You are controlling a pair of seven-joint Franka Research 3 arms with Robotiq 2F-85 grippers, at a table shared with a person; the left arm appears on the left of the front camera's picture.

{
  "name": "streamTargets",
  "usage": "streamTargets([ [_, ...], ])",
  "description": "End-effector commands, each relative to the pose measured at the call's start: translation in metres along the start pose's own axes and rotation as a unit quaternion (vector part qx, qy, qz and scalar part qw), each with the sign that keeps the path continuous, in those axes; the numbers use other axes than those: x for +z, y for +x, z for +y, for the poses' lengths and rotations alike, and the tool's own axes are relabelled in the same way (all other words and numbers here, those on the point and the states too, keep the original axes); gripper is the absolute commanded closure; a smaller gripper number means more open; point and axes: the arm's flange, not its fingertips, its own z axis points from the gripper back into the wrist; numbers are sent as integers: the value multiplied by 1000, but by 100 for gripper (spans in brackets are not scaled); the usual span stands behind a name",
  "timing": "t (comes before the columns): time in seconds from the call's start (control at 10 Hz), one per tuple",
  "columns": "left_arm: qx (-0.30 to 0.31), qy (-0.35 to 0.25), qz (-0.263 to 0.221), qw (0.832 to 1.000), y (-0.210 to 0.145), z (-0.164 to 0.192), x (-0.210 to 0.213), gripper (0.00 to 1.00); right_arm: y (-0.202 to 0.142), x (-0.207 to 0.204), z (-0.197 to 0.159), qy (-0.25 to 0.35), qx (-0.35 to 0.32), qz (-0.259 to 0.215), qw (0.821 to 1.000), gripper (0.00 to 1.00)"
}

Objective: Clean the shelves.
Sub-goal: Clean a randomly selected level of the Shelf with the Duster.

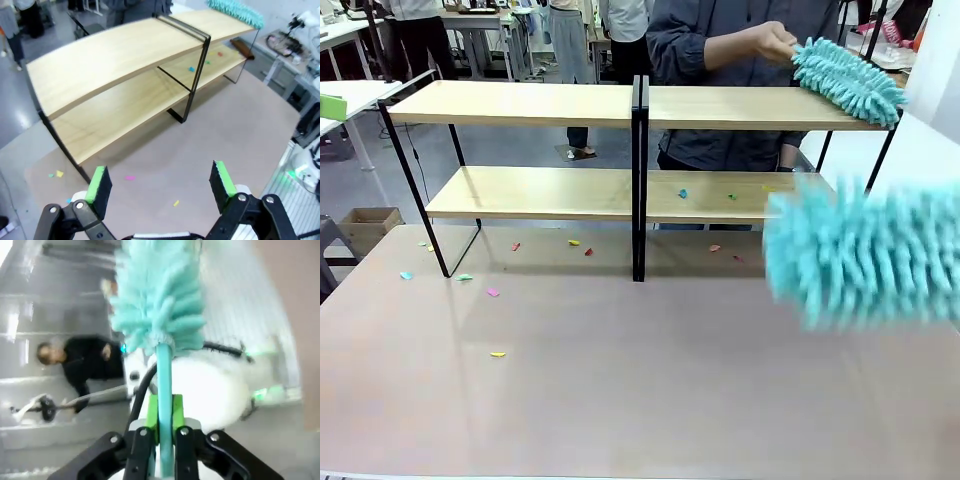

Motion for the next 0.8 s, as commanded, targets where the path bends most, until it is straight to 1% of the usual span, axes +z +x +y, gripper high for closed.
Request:
streamTargets([
  [0.0, 0, -5, -3, 1000, 0, 1, -1, 0, -3, 23, 1, -42, -21, 94, 994, 87],
  [0.1, 0, -5, -3, 1000, 0, 1, -1, 0, -3, 23, 0, -44, -25, 86, 995, 87],
  [0.2, 0, -5, -3, 1000, 0, 1, -1, 0, -5, 30, 0, -54, -26, 40, 997, 87],
  [0.3, 0, -5, -3, 1000, 0, 1, -1, 0, -7, 38, 0, -70, -22, -26, 997, 87],
  [0.5, 0, -5, -3, 1000, 0, 1, -1, 0, -27, 58, 0, -87, 31, -153, 984, 87],
  [0.6, 0, -5, -3, 1000, 0, 1, -1, 0, -38, 67, -1, -100, 34, -210, 972, 87],
  [0.7, 0, -5, -3, 1000, 0, 1, -1, 0, -56, 72, -3, -97, 33, -224, 969, 87],
])
